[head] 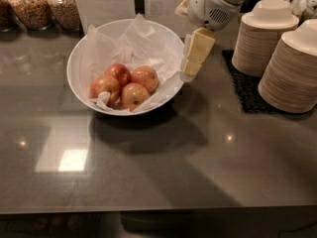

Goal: Pick apple from white bowl

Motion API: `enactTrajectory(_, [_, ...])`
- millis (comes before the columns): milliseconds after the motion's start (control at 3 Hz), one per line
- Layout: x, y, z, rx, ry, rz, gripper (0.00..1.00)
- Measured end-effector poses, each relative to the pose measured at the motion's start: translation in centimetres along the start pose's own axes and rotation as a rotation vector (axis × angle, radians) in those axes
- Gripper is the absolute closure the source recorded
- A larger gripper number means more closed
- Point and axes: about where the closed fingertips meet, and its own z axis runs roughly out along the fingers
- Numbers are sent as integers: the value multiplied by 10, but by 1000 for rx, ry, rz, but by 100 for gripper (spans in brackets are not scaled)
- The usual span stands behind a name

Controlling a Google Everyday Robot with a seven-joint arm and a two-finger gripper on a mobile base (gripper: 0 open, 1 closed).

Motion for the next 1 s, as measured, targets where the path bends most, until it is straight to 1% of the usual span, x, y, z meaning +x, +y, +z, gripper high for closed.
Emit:
enactTrajectory(333, [-53, -3, 7, -33, -99, -79, 0])
enactTrajectory(667, [-116, -12, -9, -74, -201, -118, 0])
enactTrajectory(1000, [-134, -21, -28, -34, -234, -140, 0])
